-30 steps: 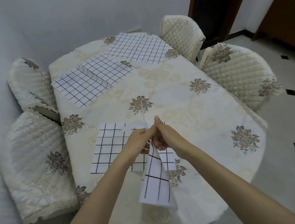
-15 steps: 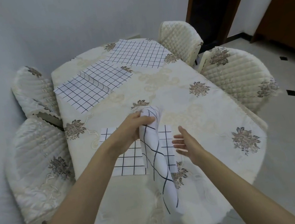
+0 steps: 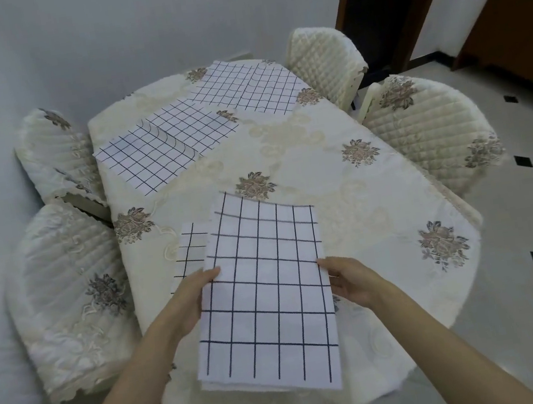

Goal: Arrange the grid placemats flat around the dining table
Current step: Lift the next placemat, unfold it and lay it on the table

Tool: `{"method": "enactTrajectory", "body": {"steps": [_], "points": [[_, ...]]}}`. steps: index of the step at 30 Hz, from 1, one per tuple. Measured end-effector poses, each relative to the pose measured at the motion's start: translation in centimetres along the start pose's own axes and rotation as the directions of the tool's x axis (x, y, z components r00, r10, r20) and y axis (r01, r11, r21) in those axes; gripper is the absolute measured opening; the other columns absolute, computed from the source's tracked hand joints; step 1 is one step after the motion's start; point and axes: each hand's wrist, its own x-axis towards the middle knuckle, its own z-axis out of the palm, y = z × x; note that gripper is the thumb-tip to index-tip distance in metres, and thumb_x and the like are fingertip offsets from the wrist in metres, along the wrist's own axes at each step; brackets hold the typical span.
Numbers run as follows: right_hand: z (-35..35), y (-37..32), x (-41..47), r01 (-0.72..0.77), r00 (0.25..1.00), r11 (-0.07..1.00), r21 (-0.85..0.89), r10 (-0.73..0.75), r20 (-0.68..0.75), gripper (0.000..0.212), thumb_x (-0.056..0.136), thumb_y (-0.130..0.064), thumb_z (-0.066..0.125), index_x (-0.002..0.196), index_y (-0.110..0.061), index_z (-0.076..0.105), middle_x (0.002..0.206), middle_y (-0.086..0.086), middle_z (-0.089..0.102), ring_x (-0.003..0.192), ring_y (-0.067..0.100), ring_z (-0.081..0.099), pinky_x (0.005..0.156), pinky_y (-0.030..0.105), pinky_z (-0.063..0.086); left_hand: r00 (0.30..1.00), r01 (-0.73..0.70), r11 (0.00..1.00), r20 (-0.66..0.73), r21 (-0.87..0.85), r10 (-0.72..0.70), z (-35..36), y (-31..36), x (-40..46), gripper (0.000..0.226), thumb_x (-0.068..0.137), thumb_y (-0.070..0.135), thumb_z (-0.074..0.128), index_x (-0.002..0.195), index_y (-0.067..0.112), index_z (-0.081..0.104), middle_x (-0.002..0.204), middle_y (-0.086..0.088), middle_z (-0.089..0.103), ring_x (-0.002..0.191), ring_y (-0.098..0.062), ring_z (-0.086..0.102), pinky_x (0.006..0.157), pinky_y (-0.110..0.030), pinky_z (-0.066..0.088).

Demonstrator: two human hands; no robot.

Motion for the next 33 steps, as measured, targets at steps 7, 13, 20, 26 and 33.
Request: {"method": "enactTrajectory", "body": {"steps": [7, 13, 20, 26, 33], "points": [[-2.1, 3.8, 1.5, -0.114, 0.977, 0.985, -0.132, 0.087, -0.197, 0.012, 0.086, -0.002, 0.064, 0.097, 0.0, 0.068, 0.089, 0.015, 0.066, 0.066, 0.019, 0.057, 0.059, 0.026, 0.055, 0.978, 0.156, 0.974, -0.167, 0.164, -0.128, 0.2, -5.9, 3.6, 0.006, 0.096, 0.01, 0.056, 0.097, 0.01, 0.061, 0.077, -0.007, 0.069, 0.068, -0.02, 0.062, 0.044, -0.017, 0.052], [-3.5, 5.4, 0.9, -0.084, 0.959, 0.991, -0.108, 0.051, -0.279, 0.014, 0.085, 0.005, 0.063, 0.09, -0.009, 0.067, 0.081, 0.01, 0.067, 0.068, 0.018, 0.061, 0.056, 0.021, 0.057, 0.982, 0.152, 0.934, -0.16, 0.322, -0.104, 0.9, -7.4, 6.3, 0.024, 0.091, 0.015, 0.064, 0.112, 0.003, 0.063, 0.091, -0.01, 0.066, 0.084, -0.027, 0.06, 0.072, -0.032, 0.048], [-7.2, 3.6, 0.6, -0.018, 0.922, 0.992, -0.128, -0.033, -0.387, 0.019, 0.084, 0.005, 0.063, 0.099, -0.007, 0.067, 0.069, 0.004, 0.063, 0.054, 0.012, 0.057, 0.05, 0.018, 0.052, 0.992, 0.104, 0.921, -0.105, 0.376, -0.069, 6.0, -6.1, 8.2, 0.052, 0.092, 0.019, 0.062, 0.141, 0.008, 0.046, 0.131, -0.017, 0.057, 0.121, -0.038, 0.055, 0.094, -0.043, 0.046], [-13.1, -2.5, 2.1, 0.013, 0.888, 0.986, -0.167, -0.089, -0.451, 0.018, 0.086, 0.004, 0.064, 0.099, -0.009, 0.064, 0.066, 0.002, 0.063, 0.052, 0.01, 0.059, 0.042, 0.015, 0.049, 0.996, 0.08, 0.932, -0.068, 0.354, -0.06, 12.4, -4.2, 11.3, 0.043, 0.092, 0.014, 0.062, 0.133, 0.007, 0.051, 0.102, -0.01, 0.063, 0.076, -0.018, 0.058, 0.065, -0.029, 0.051], [-21.4, -11.9, 7.1, 0.004, 0.889, 0.961, -0.277, -0.13, -0.439, 0.015, 0.087, 0.01, 0.06, 0.09, -0.004, 0.064, 0.064, 0.007, 0.061, 0.036, 0.004, 0.058, 0.04, 0.016, 0.049, 0.992, 0.054, 0.934, -0.122, 0.352, -0.011, 22.0, -0.8, 17.6, 0.046, 0.091, 0.015, 0.062, 0.135, 0.006, 0.052, 0.129, -0.018, 0.059, 0.104, -0.03, 0.061, 0.083, -0.037, 0.053]]}}
